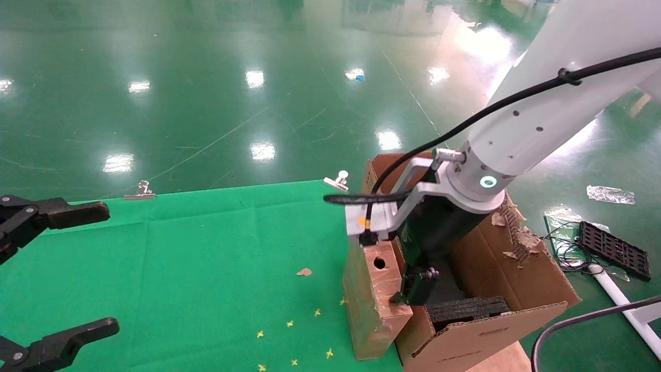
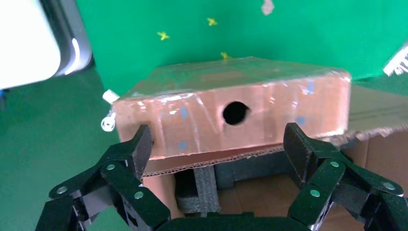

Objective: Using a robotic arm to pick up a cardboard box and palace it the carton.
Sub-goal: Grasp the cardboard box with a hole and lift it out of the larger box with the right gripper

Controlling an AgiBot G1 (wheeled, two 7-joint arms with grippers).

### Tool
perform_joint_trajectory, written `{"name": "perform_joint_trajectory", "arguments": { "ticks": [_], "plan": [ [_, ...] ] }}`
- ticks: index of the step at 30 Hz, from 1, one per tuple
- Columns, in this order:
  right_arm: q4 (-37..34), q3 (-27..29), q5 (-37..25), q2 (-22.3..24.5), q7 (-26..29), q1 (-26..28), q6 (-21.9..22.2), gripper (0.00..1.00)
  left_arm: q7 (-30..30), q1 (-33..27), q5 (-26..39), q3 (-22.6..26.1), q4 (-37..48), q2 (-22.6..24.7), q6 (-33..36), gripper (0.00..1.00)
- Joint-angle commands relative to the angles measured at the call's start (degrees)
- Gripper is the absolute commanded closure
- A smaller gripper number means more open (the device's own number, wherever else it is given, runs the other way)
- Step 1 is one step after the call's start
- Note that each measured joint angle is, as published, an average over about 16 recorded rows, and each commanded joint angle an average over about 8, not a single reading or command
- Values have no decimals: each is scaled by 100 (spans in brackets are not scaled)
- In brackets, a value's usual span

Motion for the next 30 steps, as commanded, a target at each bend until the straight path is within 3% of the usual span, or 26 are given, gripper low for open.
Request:
{"name": "perform_joint_trajectory", "arguments": {
  "ticks": [1,7,12,18,28,29,30],
  "plan": [
    [9,-16,-3,39,118,53,27,0,0,0,-1,1,0,0,0,0],
    [-618,-28,410,121,1385,87,-87,0,2,-1,-2,3,0,-1,-1,0],
    [-1554,-22,895,90,1935,-48,-166,0,3,-1,-4,5,0,-2,-2,0],
    [-2333,-192,1189,-99,2200,-261,-263,0,4,-2,-5,8,0,-3,-3,0],
    [-3027,-474,1388,-471,2241,-584,-188,0,6,-3,-8,12,0,-5,-5,0],
    [-3066,-493,1383,-504,2230,-599,-183,1,6,-3,-8,12,0,-5,-5,0],
    [-3099,-513,1375,-536,2218,-610,-180,9,6,-3,-9,13,0,-5,-5,0]
  ]
}}
